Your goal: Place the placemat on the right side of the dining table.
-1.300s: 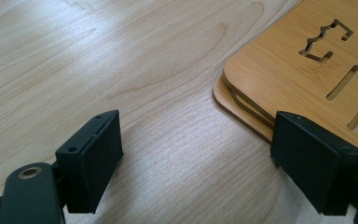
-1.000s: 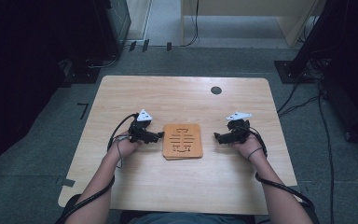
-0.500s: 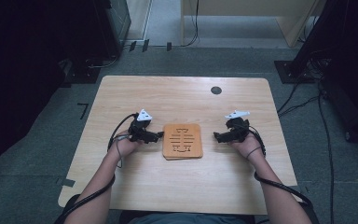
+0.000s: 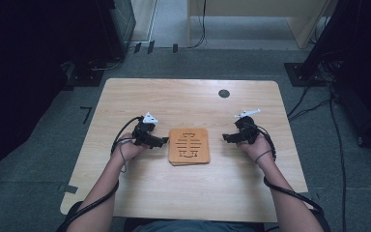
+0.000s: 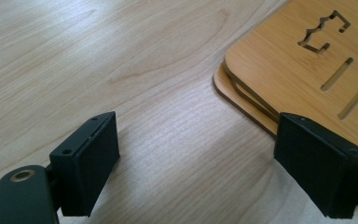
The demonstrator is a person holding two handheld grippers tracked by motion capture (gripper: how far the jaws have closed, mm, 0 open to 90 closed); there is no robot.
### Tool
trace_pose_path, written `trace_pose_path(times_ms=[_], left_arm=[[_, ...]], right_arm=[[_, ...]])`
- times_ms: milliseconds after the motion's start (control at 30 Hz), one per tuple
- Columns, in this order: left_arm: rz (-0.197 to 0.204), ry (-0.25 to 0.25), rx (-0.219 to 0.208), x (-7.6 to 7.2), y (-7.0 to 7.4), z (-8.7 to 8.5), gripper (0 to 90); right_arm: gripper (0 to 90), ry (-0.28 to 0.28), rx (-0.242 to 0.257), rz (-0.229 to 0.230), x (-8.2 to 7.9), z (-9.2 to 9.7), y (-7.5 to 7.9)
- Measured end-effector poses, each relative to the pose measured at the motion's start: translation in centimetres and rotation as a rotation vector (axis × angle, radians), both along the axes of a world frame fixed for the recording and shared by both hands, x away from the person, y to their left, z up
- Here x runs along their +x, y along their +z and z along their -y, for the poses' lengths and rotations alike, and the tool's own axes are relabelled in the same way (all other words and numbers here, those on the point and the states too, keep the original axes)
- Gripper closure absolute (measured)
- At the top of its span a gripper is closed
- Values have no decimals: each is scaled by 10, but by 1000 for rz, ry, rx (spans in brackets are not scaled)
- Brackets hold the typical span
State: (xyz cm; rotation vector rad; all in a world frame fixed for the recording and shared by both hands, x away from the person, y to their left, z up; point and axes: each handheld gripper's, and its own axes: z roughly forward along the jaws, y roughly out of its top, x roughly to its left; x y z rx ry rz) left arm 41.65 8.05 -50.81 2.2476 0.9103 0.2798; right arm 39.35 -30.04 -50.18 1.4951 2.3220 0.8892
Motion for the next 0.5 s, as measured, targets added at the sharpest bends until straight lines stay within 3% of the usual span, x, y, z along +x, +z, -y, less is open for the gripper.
trace_pose_path(times_ms=[267,400,500], left_arm=[[-12,-1,-6,-3,7,1,142],[-26,-26,-5,-7,10,2,247],[-24,-35,-3,-9,10,2,241]], right_arm=[[259,52,2,27,-5,-12,4],[260,70,-6,29,-6,-18,3],[261,81,-5,38,-7,-22,4]])
